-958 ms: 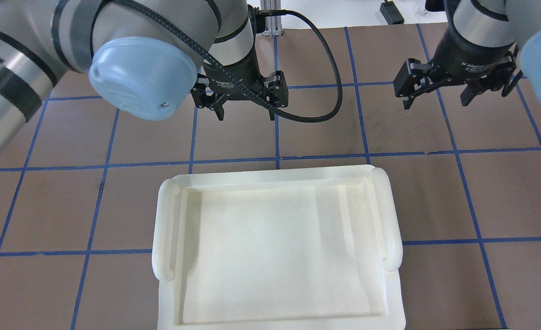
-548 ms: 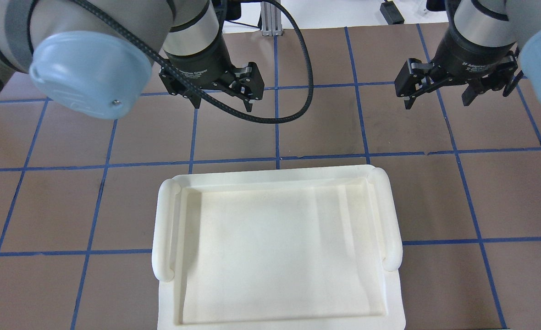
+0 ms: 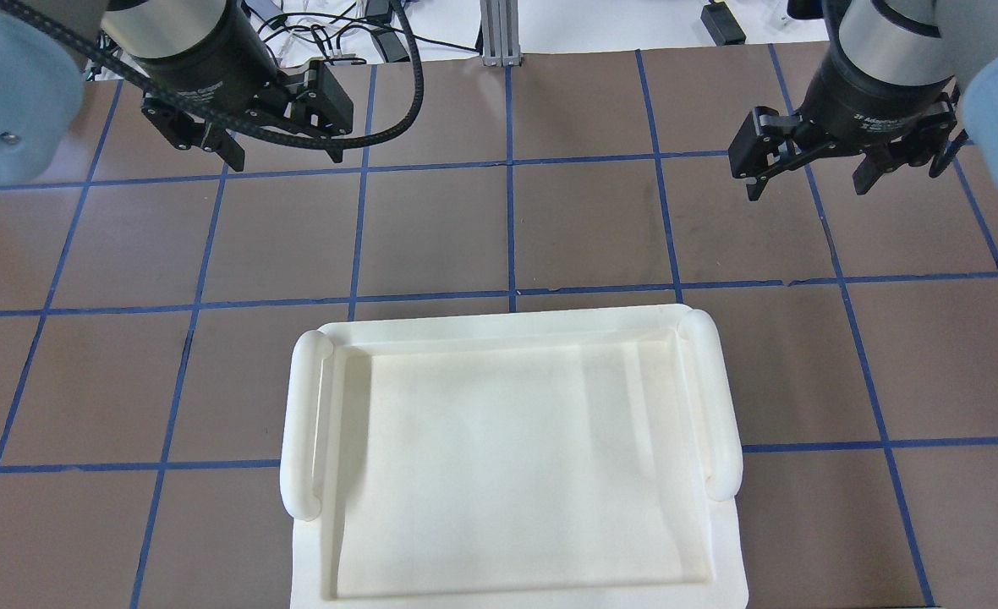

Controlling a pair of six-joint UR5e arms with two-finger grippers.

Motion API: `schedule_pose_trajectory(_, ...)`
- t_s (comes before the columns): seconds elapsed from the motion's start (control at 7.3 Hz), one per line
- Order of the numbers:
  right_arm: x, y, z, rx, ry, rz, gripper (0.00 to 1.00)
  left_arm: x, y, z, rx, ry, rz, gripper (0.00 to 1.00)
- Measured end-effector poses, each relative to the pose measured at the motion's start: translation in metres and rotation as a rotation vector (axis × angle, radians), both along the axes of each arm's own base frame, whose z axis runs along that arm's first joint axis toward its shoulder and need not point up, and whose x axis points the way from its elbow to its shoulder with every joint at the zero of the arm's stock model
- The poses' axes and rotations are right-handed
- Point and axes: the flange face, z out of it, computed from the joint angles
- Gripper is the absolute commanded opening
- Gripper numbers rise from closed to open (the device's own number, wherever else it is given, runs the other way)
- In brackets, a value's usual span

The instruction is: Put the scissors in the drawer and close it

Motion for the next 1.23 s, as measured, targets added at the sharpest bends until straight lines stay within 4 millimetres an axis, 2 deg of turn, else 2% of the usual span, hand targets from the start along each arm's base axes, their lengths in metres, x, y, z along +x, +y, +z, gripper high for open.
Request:
schedule_pose_trajectory(0.14,0.000,-0.001,0.000,-0.001,0.000,0.001,1.00,0.006,0.007,0.005,-0.007,-0.009,-0.023,1.00)
schedule_pose_trajectory(0.41,0.000,-0.001,0.000,-0.006,0.000,0.001,1.00,0.011,0.021,0.001,-0.016,-0.025,-0.066,1.00)
schedule_pose_trajectory(0.82,-0.001,-0.001,0.001,-0.008,0.001,0.002,1.00,0.019,-0.001,0.005,-0.147,-0.098,-0.113,1.00)
schedule_pose_trajectory(1.23,-0.001,0.000,0.001,-0.005,0.012,0.002,1.00,0.018,-0.018,0.000,-0.174,-0.097,-0.108,1.00)
